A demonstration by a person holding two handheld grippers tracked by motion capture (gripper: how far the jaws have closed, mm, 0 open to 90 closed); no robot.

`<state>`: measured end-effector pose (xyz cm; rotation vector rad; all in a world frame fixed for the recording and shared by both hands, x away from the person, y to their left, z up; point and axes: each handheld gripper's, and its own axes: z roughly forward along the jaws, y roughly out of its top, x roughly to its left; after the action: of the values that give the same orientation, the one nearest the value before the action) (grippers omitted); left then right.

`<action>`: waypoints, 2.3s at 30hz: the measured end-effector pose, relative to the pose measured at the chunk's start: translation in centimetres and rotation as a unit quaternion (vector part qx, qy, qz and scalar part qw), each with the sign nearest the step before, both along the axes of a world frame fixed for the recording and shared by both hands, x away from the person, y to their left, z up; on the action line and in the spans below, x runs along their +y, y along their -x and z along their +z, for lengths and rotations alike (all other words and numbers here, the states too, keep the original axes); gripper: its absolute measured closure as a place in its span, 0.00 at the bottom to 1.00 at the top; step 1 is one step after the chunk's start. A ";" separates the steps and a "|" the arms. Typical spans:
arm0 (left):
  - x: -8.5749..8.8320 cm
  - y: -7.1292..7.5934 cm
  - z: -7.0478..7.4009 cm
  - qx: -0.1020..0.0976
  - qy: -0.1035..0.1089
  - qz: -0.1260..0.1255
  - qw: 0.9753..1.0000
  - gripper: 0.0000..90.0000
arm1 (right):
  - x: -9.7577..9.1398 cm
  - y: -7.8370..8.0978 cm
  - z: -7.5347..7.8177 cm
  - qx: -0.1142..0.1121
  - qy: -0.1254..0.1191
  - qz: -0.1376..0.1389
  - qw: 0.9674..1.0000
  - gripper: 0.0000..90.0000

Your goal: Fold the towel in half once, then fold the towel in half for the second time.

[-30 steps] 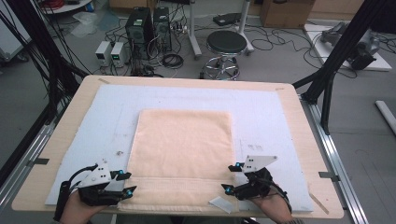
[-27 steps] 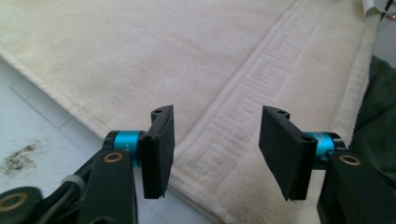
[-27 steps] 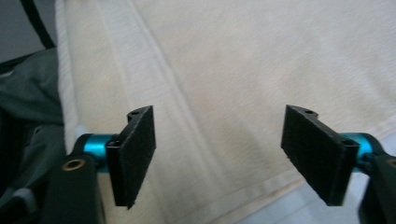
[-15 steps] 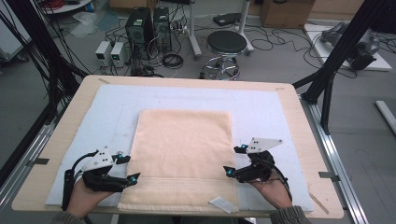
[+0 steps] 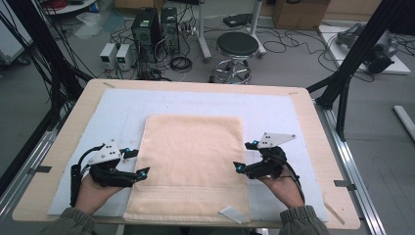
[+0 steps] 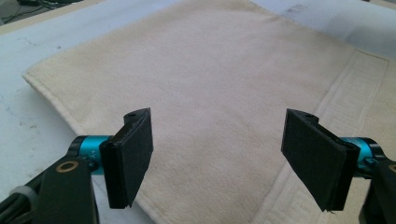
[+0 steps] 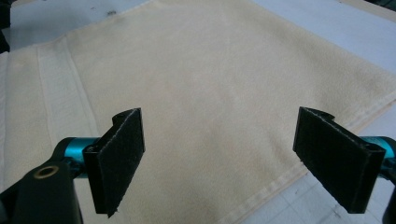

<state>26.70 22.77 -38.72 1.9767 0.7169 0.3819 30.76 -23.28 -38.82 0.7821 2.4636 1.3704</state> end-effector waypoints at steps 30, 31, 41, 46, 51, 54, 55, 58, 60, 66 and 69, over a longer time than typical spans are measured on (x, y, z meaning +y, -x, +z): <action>1.3 -9.0 4.0 -0.017 -0.012 0.073 0.997 0.33 | 2.2 -8.7 3.6 -0.009 0.034 -0.026 0.999 0.20; 1.2 -9.5 3.8 -0.014 -0.014 0.075 0.997 0.34 | 2.2 -9.2 3.5 -0.006 0.036 -0.030 0.999 0.21; 0.8 -13.2 -0.4 0.014 -0.017 0.128 0.992 0.40 | 1.0 -12.6 0.1 0.024 0.045 -0.084 0.995 0.27; 0.5 -14.4 -2.4 0.051 -0.037 0.136 0.989 0.42 | 0.8 -13.5 -2.3 0.049 0.062 -0.110 0.991 0.29; 0.8 -14.5 -4.3 0.052 -0.058 0.148 0.986 0.45 | 0.7 -13.8 -4.2 0.068 0.069 -0.118 0.988 0.34; 1.2 -14.7 -5.1 0.076 -0.050 0.150 0.984 0.51 | 1.0 -13.9 -5.0 0.075 0.079 -0.115 0.987 0.36; 1.2 -14.8 -5.4 0.080 -0.052 0.150 0.984 0.51 | 1.0 -14.0 -5.2 0.078 0.075 -0.117 0.987 0.37; 1.0 -14.9 -5.6 0.081 -0.047 0.151 0.984 0.51 | 1.0 -14.0 -5.2 0.079 0.071 -0.121 0.987 0.41; 0.9 -15.0 -5.7 0.083 -0.043 0.156 0.983 0.52 | 1.0 -13.9 -5.1 0.079 0.070 -0.110 0.988 0.51; 0.6 -14.9 -5.6 0.093 -0.036 0.167 0.981 0.66 | 1.3 -13.7 -5.2 0.084 0.057 -0.110 0.989 0.69; 0.6 -15.0 -5.6 0.101 -0.026 0.167 0.980 0.74 | 1.4 -13.7 -5.3 0.100 0.045 -0.089 0.990 0.86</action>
<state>41.69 23.40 -44.27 1.9627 1.1879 0.4061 44.46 -21.91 -44.08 1.1382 2.5089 1.1596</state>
